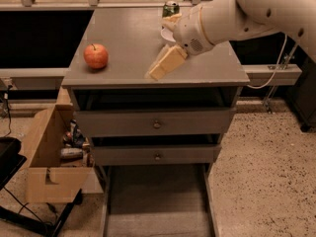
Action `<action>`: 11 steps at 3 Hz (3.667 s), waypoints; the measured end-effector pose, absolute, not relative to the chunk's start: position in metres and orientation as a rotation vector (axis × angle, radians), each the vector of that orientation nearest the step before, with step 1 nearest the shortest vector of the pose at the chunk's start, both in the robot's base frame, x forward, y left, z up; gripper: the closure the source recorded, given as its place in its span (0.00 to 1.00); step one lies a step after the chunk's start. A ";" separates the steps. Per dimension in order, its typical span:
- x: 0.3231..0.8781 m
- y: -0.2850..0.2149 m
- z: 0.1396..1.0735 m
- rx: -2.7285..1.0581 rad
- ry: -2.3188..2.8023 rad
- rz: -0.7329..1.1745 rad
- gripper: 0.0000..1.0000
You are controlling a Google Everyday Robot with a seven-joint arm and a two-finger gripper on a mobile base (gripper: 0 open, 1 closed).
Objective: Place apple into bottom drawer
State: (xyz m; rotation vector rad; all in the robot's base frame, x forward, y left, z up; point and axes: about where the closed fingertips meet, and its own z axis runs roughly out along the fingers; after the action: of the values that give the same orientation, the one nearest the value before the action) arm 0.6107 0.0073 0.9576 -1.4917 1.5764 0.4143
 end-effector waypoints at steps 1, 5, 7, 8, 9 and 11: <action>0.611 0.007 0.958 -1.492 1.576 0.414 0.00; 0.749 0.157 0.931 -1.358 1.527 0.526 0.00; 0.763 0.219 0.885 -1.321 1.536 0.709 0.00; 0.759 0.233 0.863 -1.311 1.558 0.748 0.18; 0.753 0.226 0.844 -1.271 1.600 0.754 0.41; 0.750 0.224 0.841 -1.257 1.608 0.757 0.88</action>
Offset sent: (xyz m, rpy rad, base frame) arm 0.0700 0.0606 0.0101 0.0926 -0.0680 -0.0012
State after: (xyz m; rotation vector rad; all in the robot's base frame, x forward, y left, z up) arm 0.7498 0.2239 0.8406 -1.2573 1.6081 0.7571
